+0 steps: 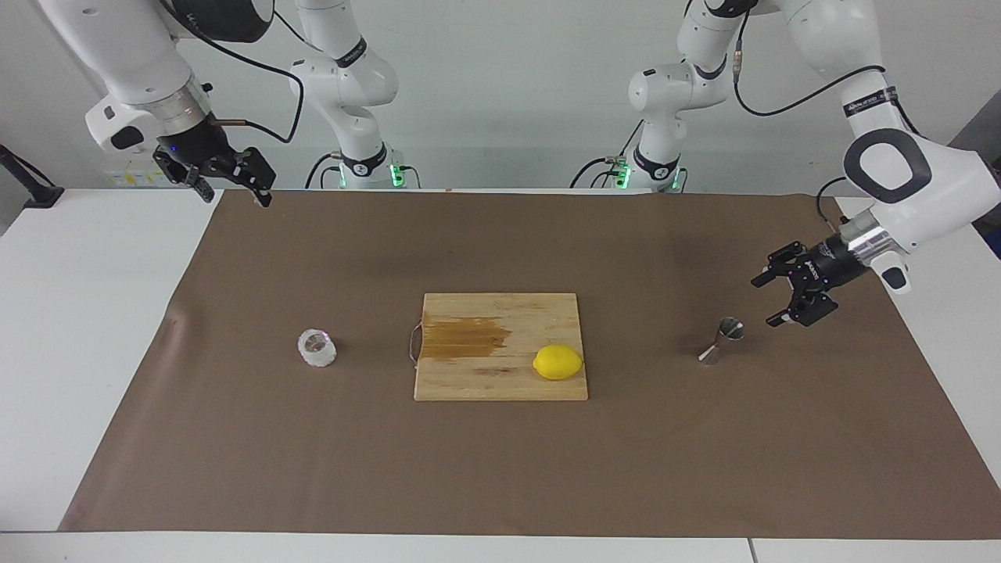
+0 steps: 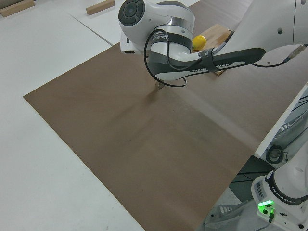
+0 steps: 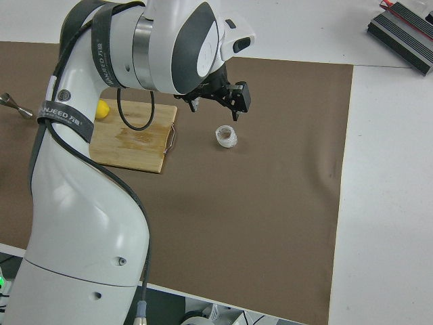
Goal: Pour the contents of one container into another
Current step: 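Open the left gripper and approach the metal cup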
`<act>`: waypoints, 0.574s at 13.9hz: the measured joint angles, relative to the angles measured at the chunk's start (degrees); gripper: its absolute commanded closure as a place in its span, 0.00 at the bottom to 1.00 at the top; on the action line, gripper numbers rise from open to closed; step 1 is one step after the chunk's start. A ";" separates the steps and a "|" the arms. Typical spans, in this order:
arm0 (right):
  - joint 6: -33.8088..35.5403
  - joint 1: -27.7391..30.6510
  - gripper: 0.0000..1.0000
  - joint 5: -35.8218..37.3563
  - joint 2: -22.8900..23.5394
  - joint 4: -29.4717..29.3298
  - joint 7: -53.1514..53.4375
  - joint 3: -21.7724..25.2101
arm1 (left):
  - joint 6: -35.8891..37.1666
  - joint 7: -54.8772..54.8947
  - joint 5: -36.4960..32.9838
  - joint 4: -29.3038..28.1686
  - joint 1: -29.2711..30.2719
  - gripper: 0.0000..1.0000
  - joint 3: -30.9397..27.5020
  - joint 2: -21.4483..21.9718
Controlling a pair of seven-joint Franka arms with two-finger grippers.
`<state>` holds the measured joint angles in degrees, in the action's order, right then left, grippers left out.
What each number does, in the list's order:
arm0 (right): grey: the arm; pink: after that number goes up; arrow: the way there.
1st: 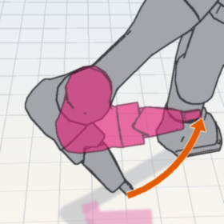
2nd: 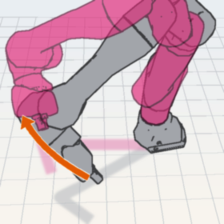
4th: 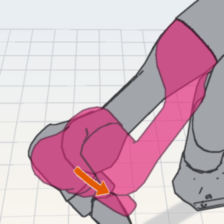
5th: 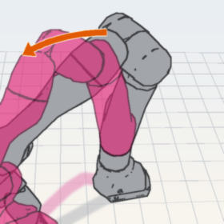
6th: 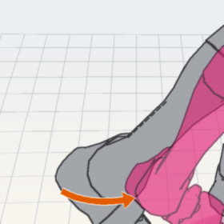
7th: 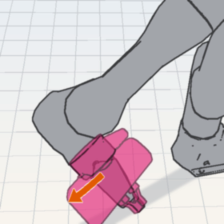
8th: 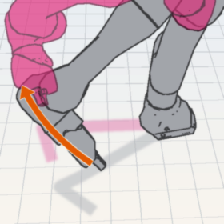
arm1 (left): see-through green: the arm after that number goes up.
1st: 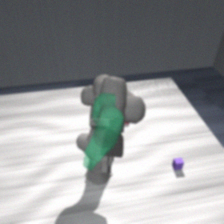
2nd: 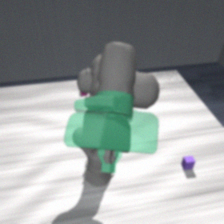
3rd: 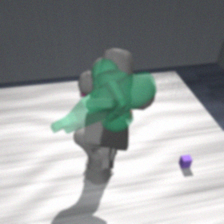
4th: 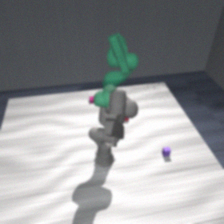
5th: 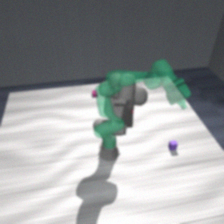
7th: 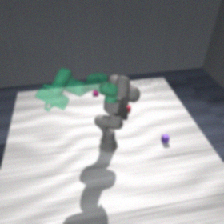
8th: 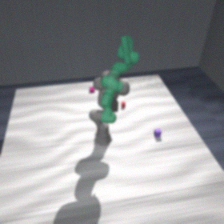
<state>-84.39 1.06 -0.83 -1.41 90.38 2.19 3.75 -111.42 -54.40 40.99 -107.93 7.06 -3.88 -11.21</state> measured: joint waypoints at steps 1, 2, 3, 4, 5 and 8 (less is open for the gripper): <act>0.00 0.00 0.00 0.00 0.00 0.00 0.00 0.00 | -0.62 -0.05 0.85 -0.65 -0.01 0.00 0.03 -0.48; 0.00 0.00 0.00 0.00 0.00 0.00 0.00 0.00 | -1.59 -0.10 1.35 -1.44 -0.05 0.00 0.08 -0.71; 0.00 0.00 0.00 0.00 0.00 0.00 0.00 0.00 | -2.44 -0.10 1.74 -2.30 -0.09 0.00 0.13 -0.76; 0.00 0.00 0.00 0.00 0.00 0.00 0.00 0.00 | -3.18 -0.11 2.00 -3.06 -0.11 0.00 0.18 -0.75; 0.00 0.00 0.00 0.00 0.00 0.00 0.00 0.00 | -4.02 -0.11 2.28 -3.73 -0.13 0.00 0.23 -0.76; 0.00 0.00 0.00 0.00 0.00 0.00 0.00 0.00 | -6.56 -0.17 3.81 -5.33 -1.03 0.00 0.34 -0.75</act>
<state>-84.39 1.06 -0.83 -1.41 90.38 2.19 3.75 -117.98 -54.57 44.81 -113.27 6.02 -3.54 -11.96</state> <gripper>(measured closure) 0.000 0.000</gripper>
